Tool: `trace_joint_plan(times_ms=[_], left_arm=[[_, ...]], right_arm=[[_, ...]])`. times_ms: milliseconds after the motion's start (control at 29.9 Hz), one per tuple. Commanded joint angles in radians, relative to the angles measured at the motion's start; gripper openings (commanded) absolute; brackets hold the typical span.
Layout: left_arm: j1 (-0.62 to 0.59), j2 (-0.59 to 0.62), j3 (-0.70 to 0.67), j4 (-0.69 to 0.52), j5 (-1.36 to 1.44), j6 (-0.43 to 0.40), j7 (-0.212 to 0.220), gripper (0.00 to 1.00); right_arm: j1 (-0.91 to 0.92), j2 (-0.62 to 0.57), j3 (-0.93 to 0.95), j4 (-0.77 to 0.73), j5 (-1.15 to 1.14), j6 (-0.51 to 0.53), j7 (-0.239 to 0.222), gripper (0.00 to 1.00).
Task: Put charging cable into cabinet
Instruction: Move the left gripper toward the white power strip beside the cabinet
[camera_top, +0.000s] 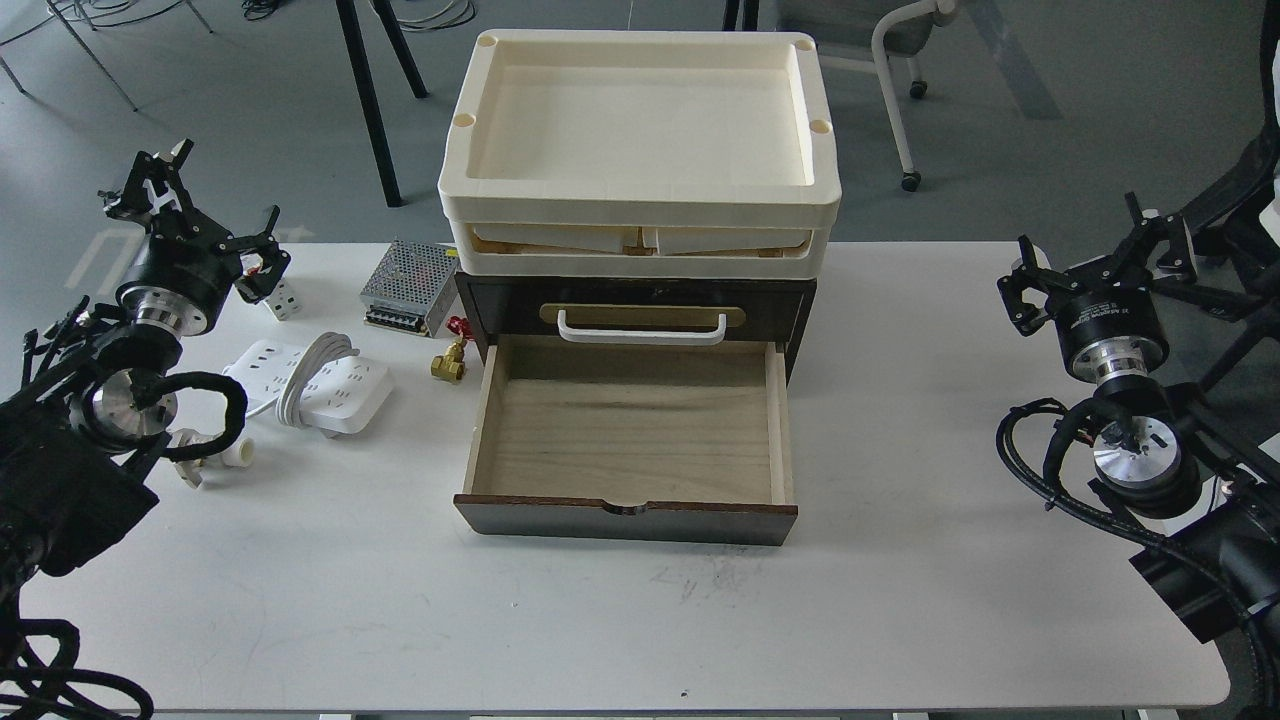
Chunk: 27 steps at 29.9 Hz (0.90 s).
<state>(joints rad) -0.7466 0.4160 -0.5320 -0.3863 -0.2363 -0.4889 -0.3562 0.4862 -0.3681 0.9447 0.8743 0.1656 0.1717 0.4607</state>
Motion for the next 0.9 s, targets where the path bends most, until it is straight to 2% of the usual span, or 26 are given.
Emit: trace_joint_plan(times_ms=[0,134,268,469,536,669,770,870], left_arm=[[0.001,-0.009,0.001,-0.002,0.0,0.0,-0.006,1.0],[-0.002,-0.025,0.001,-0.003,-0.002,0.0,-0.001,1.0],[-0.005,0.009,0.007,-0.012,0.003,0.0,0.002,1.0],[-0.005,0.176,0.072,-0.031,0.066,0.0,-0.001,0.99],[-0.014,0.237,0.116,-0.031,0.17,0.0,-0.009,0.99],[-0.028,0.326,0.119,-0.068,0.44,0.0,-0.018,0.99],[-0.054,0.397,0.119,-0.188,0.653,0.0,-0.017,0.99],[-0.053,0.515,0.127,-0.407,0.866,0.015,-0.017,0.99]], right_arm=[[0.0,0.0,0.0,0.0,0.0,0.0,0.006,1.0],[0.0,0.0,0.0,0.0,0.0,0.0,0.009,1.0],[0.0,0.001,0.0,0.0,0.0,0.0,0.01,1.0],[0.0,0.001,0.003,0.002,0.0,0.0,0.013,1.0],[0.0,0.003,0.003,0.002,0.0,0.0,0.013,1.0],[0.0,0.009,0.002,0.002,-0.001,0.0,0.013,1.0],[0.002,0.009,0.003,0.003,-0.001,0.0,0.013,1.0],[0.0,0.011,0.003,0.003,-0.001,0.0,0.016,1.0]])
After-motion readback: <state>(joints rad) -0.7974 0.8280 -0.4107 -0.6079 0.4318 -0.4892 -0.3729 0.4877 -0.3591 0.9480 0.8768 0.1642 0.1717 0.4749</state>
